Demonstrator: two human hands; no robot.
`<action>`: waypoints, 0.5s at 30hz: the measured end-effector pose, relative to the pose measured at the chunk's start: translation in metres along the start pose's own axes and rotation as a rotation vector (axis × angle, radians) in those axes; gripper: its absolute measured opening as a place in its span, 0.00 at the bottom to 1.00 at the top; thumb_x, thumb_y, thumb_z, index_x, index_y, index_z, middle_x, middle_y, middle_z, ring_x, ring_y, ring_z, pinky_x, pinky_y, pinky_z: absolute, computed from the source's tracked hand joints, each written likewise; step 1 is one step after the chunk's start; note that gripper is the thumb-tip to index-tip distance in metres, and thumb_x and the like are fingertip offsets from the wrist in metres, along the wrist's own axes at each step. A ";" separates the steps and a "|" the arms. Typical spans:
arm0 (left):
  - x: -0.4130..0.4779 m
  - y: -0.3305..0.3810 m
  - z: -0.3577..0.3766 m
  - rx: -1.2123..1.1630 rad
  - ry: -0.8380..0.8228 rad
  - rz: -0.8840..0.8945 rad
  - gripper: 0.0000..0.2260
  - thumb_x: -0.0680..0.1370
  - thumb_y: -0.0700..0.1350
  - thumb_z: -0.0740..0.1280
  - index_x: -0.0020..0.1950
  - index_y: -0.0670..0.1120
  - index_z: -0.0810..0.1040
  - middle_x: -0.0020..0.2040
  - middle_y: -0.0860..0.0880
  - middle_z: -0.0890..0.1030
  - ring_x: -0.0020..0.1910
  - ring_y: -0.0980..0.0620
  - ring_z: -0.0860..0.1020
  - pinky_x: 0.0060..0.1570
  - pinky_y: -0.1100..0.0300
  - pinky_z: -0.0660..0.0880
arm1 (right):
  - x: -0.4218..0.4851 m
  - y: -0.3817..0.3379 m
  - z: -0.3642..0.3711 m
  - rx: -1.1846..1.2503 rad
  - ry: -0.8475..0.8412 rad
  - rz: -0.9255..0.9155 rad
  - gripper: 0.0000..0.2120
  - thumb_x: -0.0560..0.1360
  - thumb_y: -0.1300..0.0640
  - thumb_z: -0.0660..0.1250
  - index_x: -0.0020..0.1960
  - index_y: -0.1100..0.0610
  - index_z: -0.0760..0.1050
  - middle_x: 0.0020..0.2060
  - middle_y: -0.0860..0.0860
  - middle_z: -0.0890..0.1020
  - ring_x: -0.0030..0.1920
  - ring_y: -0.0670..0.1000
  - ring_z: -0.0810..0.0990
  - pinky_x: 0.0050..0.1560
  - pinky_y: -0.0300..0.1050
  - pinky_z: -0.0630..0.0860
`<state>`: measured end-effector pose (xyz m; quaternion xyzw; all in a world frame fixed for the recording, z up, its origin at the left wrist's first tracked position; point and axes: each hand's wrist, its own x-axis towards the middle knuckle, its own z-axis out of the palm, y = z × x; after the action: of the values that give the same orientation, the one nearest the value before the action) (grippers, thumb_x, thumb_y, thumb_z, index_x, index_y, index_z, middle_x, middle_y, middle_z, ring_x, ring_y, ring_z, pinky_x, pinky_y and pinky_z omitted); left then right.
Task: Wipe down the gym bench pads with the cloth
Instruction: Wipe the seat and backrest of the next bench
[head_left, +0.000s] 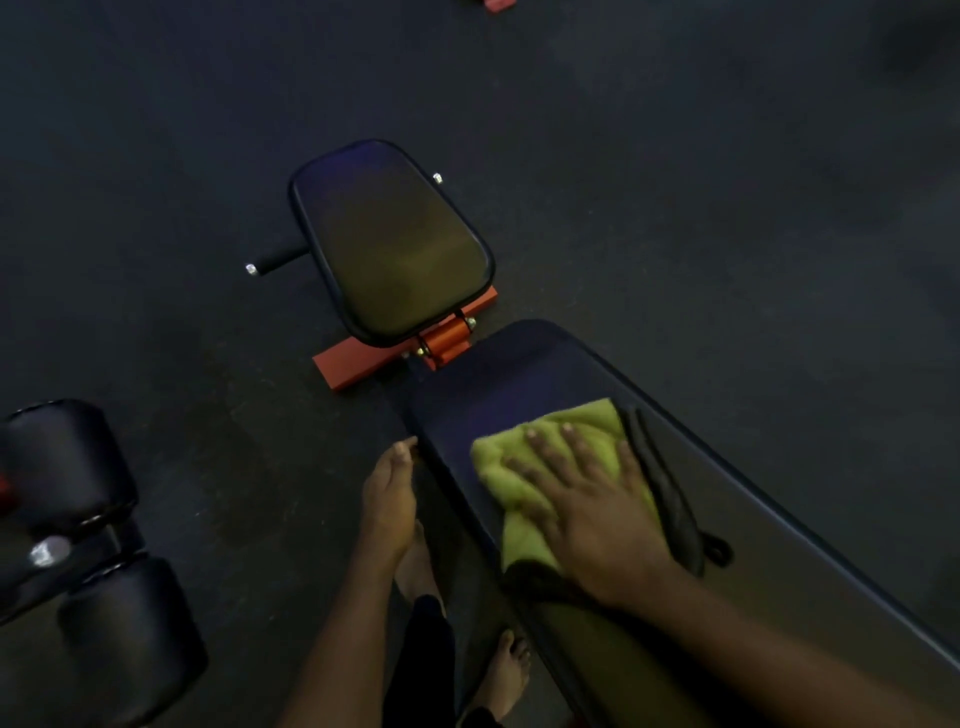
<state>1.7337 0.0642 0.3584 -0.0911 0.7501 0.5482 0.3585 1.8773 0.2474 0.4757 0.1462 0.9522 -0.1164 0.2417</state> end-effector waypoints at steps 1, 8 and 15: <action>-0.001 0.000 0.000 -0.015 0.007 -0.005 0.17 0.83 0.60 0.53 0.61 0.57 0.77 0.62 0.50 0.80 0.62 0.53 0.77 0.61 0.54 0.73 | 0.013 0.010 -0.003 -0.012 0.000 0.043 0.27 0.81 0.36 0.39 0.80 0.32 0.48 0.82 0.39 0.47 0.82 0.53 0.43 0.74 0.72 0.42; -0.008 0.003 -0.008 0.046 -0.063 0.013 0.21 0.85 0.57 0.51 0.71 0.52 0.74 0.69 0.47 0.76 0.69 0.49 0.73 0.69 0.47 0.69 | 0.067 -0.008 -0.006 -0.009 -0.065 -0.015 0.27 0.81 0.35 0.39 0.80 0.34 0.51 0.82 0.41 0.48 0.82 0.56 0.41 0.73 0.76 0.38; -0.035 0.009 -0.005 0.060 -0.092 0.011 0.23 0.85 0.58 0.49 0.75 0.53 0.70 0.75 0.48 0.70 0.74 0.49 0.66 0.74 0.49 0.63 | -0.122 -0.005 -0.003 -0.064 -0.026 -0.151 0.27 0.82 0.33 0.49 0.80 0.32 0.47 0.82 0.39 0.47 0.82 0.53 0.44 0.74 0.71 0.46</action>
<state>1.7523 0.0545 0.3883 -0.0510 0.7496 0.5308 0.3921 1.9773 0.2164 0.5392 0.0645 0.9605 -0.1059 0.2490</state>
